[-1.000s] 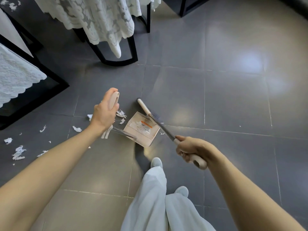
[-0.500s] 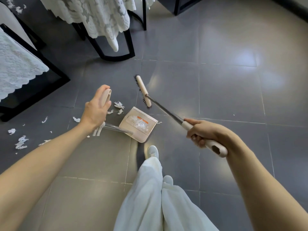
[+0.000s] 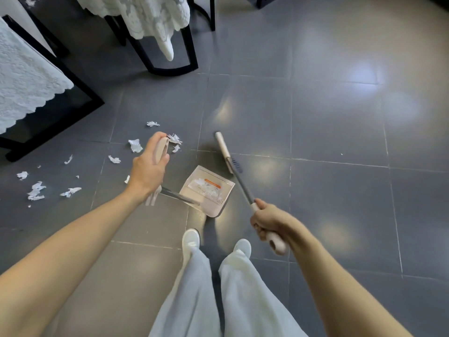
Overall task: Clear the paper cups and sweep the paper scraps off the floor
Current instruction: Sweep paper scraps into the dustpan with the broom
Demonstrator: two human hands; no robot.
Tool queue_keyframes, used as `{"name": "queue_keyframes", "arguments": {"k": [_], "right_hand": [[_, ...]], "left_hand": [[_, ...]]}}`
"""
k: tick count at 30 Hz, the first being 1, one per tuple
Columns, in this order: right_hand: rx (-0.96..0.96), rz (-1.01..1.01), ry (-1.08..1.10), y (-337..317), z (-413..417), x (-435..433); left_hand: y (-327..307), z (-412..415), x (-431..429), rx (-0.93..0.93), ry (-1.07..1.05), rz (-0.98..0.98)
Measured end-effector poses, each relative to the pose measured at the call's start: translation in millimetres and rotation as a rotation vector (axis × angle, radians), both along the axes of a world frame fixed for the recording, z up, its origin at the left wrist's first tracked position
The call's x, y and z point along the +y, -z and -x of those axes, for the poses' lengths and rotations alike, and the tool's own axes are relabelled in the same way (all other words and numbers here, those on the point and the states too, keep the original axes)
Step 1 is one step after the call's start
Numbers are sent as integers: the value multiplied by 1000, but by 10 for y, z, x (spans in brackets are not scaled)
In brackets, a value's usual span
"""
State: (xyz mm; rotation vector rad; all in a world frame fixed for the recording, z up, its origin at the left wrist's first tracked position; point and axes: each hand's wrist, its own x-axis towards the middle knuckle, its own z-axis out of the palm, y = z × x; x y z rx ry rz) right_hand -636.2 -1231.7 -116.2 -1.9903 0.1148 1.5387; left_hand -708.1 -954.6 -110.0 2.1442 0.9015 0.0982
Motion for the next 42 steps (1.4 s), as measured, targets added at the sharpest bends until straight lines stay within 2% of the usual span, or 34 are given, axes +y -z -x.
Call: {"name": "queue_keyframes", "arguments": {"k": [4,6,12,16,19,25,30,33,37,42], "right_hand": [[249,-91,104,-99,132,140],[268,-115,125,-210,105,160],[72,-125,-6,-518,114,583],[-10,-150,-3,-537,-50,1150],[-65,-155,-24,-431,-152,1617],[-231,-43,-257,41,-200,2540],[-80,41,-160,371,-243,3032],[-74,106,-224,408,-234,3191],[-57,162,-252,285,-249,3383],[104,123,-281,27,-142,3302]], "left_hand": [[11,58,19,15,-4,1],[0,146,54,31,-16,-5],[-123,513,310,-37,-129,17],[-200,735,693,-93,-224,20],[-177,857,1057,-92,-296,47],[-98,957,1851,-71,-420,127],[-108,694,2496,-68,-391,161],[-74,610,2663,-31,-328,164],[-19,641,2799,8,-297,136],[-40,671,2870,1,-301,118]]}}
